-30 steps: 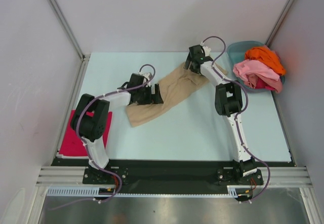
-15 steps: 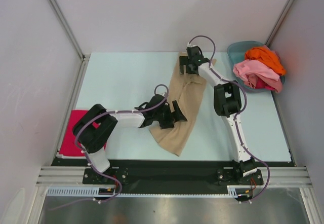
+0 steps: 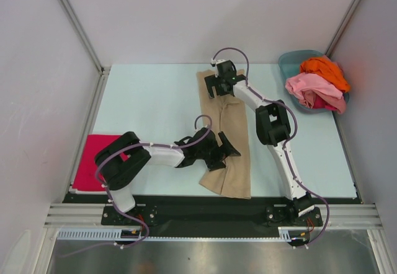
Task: Fold and stack the t-shirts
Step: Fold the tshirt
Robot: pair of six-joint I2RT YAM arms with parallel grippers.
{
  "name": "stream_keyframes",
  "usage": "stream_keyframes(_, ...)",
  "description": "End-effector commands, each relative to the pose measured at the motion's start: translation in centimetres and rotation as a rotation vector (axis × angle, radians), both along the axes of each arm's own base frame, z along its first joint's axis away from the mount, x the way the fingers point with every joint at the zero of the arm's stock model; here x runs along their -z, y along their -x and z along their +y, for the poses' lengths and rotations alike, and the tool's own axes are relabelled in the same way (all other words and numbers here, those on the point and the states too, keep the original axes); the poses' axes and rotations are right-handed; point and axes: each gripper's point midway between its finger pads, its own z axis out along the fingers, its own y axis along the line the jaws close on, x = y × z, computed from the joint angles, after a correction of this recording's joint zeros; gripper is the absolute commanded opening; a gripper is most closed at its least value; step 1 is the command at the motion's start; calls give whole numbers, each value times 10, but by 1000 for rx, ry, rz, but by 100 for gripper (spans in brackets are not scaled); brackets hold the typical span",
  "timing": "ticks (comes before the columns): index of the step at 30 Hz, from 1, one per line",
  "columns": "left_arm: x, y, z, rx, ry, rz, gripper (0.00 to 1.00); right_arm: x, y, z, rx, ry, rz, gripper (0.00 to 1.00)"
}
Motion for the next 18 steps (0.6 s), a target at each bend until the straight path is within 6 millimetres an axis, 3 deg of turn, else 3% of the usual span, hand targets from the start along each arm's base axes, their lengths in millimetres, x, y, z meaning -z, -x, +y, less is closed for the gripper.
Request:
stream_keyframes(1,1,5,4,-63,24,37,98,37,39,26,-91,-42,161,98)
stream_keyframes(2,4,7,9,-83,37,47,98,32,33,28,-81,-46,146,98)
stream_keyframes(3,4,5,12,-98,39,47,98,43,33,26,-69,-43,165,98)
stream_keyframes(5,1,4,12,-89,38,32,98,45,29,27,-45,-52,163,98)
stream_keyframes(8,5,5,17,-92,12,34,98,49,15,20,39,-59,153,98)
stream_keyframes(9,4,3,17,-98,18,34,99,40,7,16,70,-65,136,98)
stream_keyframes(13,1,5,23,-104,30,39,99,44,0,2,155,-74,147,95)
stream_keyframes(17,-15,2,26,-90,16,-20,99,38,-1,2,150,-90,139,95)
stream_keyframes(18,-30,1,27,-82,16,-61,99,36,-1,5,132,-95,133,95)
